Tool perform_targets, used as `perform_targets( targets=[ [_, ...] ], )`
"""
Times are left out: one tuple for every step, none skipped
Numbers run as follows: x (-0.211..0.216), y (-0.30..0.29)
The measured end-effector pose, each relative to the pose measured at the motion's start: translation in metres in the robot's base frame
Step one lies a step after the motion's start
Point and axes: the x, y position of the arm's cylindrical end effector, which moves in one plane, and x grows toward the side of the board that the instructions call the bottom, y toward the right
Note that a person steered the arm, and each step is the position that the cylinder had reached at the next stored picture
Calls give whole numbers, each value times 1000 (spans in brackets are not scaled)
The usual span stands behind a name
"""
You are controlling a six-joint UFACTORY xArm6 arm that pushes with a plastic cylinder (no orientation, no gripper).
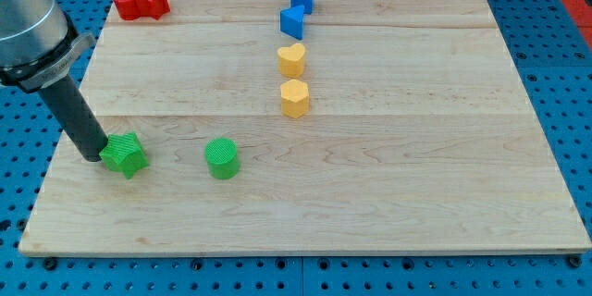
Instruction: Move the red star horizontal to the green circle
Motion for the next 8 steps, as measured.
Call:
perform_targets(
  targets=[
    [-64,3],
    [-110,-6],
    [-163,19],
    [-193,86],
    [-252,125],
    [-310,101],
    [-311,83],
    [-312,50]
  ],
)
